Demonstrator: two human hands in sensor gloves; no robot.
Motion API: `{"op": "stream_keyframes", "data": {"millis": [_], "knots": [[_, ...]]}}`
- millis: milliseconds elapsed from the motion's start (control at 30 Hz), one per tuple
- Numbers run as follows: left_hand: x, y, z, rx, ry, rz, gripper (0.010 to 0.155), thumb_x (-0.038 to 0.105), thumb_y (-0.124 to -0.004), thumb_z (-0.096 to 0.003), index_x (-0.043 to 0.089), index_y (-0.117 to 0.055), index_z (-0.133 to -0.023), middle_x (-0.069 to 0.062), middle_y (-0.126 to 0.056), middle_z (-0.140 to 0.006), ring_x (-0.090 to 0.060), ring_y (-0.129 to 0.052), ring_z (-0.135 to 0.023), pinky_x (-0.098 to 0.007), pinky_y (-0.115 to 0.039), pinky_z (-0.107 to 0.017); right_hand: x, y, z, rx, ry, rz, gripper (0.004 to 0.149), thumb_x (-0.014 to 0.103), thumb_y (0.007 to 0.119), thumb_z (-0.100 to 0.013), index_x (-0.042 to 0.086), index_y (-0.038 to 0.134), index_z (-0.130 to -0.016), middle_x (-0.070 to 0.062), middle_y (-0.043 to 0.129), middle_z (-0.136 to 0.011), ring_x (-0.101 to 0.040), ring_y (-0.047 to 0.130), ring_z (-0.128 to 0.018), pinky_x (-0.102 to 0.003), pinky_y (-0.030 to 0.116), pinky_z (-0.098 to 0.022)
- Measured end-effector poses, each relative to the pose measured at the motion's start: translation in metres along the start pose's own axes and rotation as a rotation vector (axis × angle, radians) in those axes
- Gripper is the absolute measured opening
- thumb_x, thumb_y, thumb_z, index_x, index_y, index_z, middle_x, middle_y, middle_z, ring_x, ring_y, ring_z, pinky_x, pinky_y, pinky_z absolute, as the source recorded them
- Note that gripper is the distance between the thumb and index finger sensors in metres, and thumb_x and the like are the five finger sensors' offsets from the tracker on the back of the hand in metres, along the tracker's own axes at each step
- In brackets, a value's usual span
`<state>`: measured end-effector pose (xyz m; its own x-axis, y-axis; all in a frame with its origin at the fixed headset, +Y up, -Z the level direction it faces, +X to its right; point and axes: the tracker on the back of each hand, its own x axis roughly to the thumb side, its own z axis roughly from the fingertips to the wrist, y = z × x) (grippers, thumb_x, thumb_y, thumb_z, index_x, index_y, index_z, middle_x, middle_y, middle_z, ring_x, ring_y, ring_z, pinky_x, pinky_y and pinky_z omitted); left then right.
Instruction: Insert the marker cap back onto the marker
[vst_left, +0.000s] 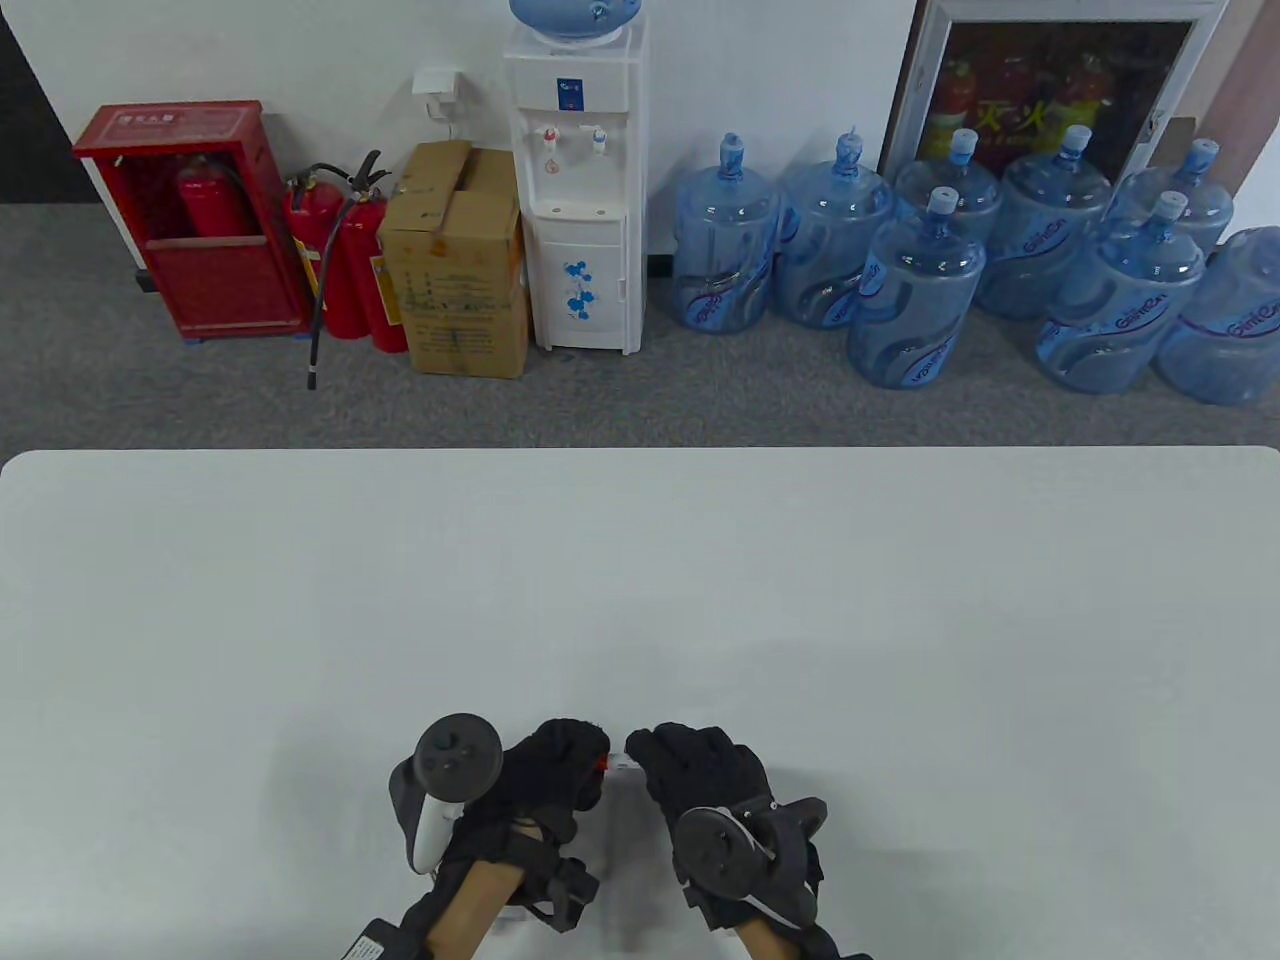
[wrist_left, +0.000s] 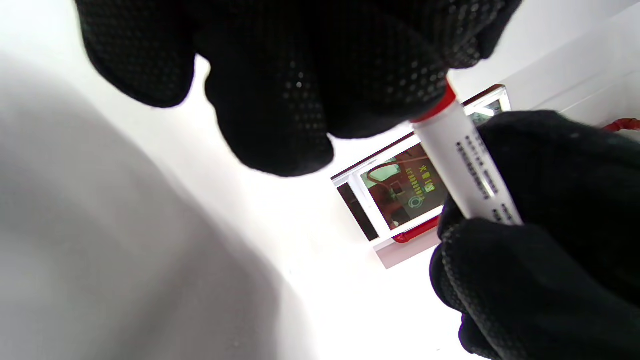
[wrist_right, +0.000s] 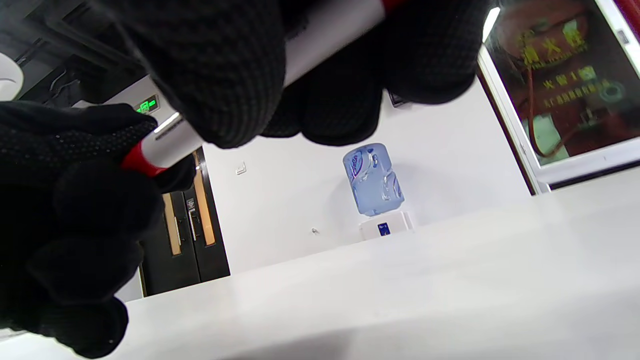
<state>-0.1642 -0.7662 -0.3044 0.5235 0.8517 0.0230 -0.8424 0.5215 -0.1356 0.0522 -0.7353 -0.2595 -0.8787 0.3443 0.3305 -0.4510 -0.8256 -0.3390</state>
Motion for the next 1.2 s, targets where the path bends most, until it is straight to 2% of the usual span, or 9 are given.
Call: {"op": "stream_keyframes", "data": {"millis": [133, 200, 367, 700, 800, 867, 933, 1033, 1200], "knots": [[0.005, 0.001, 0.002, 0.013, -0.027, -0.024, 0.040, 0.045, -0.074, -0.0403, 0.032, -0.081, -0.077, 0.006, -0.104, -0.054, -0.020, -0.109, -0.039, -0.052, -0.080, -0.054, -0.003, 0.001, -0.001, 0.033, 0.010, -0.054, 0.048, 0.033, 0.085, -0.036, 0.039, 0.081, -0.084, 0.008, 0.090, -0.085, -0.017, 0.095, -0.065, -0.041, 0.084, -0.053], [0.008, 0.001, 0.002, 0.014, -0.048, -0.045, 0.041, 0.045, -0.074, -0.0397, 0.032, -0.081, -0.077, 0.007, -0.104, -0.054, -0.020, -0.109, -0.038, -0.052, -0.080, -0.054, -0.001, 0.003, -0.001, 0.061, -0.008, -0.070, 0.049, 0.033, 0.081, -0.038, 0.035, 0.080, -0.087, -0.001, 0.091, -0.082, -0.021, 0.094, -0.062, -0.046, 0.081, -0.054], [0.014, 0.001, 0.005, 0.020, -0.106, -0.110, 0.041, 0.045, -0.074, -0.0388, 0.031, -0.081, -0.077, 0.006, -0.103, -0.053, -0.020, -0.109, -0.038, -0.053, -0.080, -0.055, 0.002, 0.006, -0.002, 0.102, -0.034, -0.029, 0.050, 0.039, 0.072, -0.039, 0.033, 0.081, -0.088, 0.000, 0.096, -0.071, -0.018, 0.093, -0.053, -0.046, 0.081, -0.053], [0.030, 0.003, 0.011, 0.022, -0.286, -0.195, 0.041, 0.045, -0.074, -0.0371, 0.032, -0.082, -0.075, 0.007, -0.104, -0.050, -0.020, -0.109, -0.035, -0.051, -0.081, -0.055, -0.003, 0.002, -0.006, 0.174, -0.036, -0.128, 0.051, 0.051, 0.063, -0.040, 0.030, 0.086, -0.080, 0.010, 0.100, -0.036, -0.005, 0.093, -0.020, -0.036, 0.091, -0.029], [0.024, 0.007, 0.010, 0.043, -0.293, -0.183, 0.041, 0.046, -0.075, -0.0397, 0.032, -0.084, -0.077, 0.006, -0.106, -0.050, -0.020, -0.110, -0.036, -0.052, -0.081, -0.054, -0.005, 0.005, -0.006, 0.157, -0.032, -0.134, 0.051, 0.053, 0.067, -0.040, 0.031, 0.084, -0.083, 0.008, 0.102, -0.046, -0.007, 0.096, -0.023, -0.038, 0.091, -0.032], [0.019, 0.008, 0.010, 0.072, -0.288, -0.196, 0.042, 0.045, -0.073, -0.0407, 0.032, -0.084, -0.079, 0.006, -0.106, -0.053, -0.020, -0.110, -0.038, -0.052, -0.081, -0.054, -0.003, 0.006, -0.005, 0.162, -0.084, -0.080, 0.056, 0.051, 0.075, -0.039, 0.033, 0.074, -0.091, 0.005, 0.098, -0.067, -0.009, 0.098, -0.034, -0.041, 0.090, -0.041], [0.013, 0.010, 0.009, 0.067, -0.241, -0.163, 0.042, 0.044, -0.072, -0.0415, 0.031, -0.084, -0.080, 0.006, -0.106, -0.056, -0.021, -0.110, -0.040, -0.053, -0.080, -0.055, 0.003, 0.005, -0.001, 0.106, -0.158, 0.053, 0.058, 0.045, 0.082, -0.038, 0.035, 0.069, -0.094, 0.006, 0.091, -0.079, -0.009, 0.099, -0.042, -0.040, 0.090, -0.045], [0.009, 0.015, 0.008, 0.056, -0.200, -0.090, 0.042, 0.041, -0.074, -0.0413, 0.032, -0.085, -0.081, 0.004, -0.106, -0.060, -0.023, -0.110, -0.043, -0.054, -0.079, -0.056, 0.010, 0.000, 0.003, 0.013, -0.218, 0.124, 0.058, 0.037, 0.087, -0.038, 0.033, 0.069, -0.093, 0.004, 0.085, -0.085, -0.008, 0.099, -0.048, -0.039, 0.090, -0.048], [0.009, 0.025, 0.009, 0.091, -0.234, -0.093, 0.043, 0.042, -0.075, -0.0429, 0.034, -0.085, -0.084, 0.006, -0.106, -0.066, -0.022, -0.110, -0.050, -0.054, -0.079, -0.057, 0.005, -0.005, 0.002, 0.005, -0.155, 0.082, 0.053, 0.042, 0.080, -0.039, 0.030, 0.073, -0.091, -0.001, 0.082, -0.086, -0.010, 0.099, -0.049, -0.042, 0.089, -0.048]]}}
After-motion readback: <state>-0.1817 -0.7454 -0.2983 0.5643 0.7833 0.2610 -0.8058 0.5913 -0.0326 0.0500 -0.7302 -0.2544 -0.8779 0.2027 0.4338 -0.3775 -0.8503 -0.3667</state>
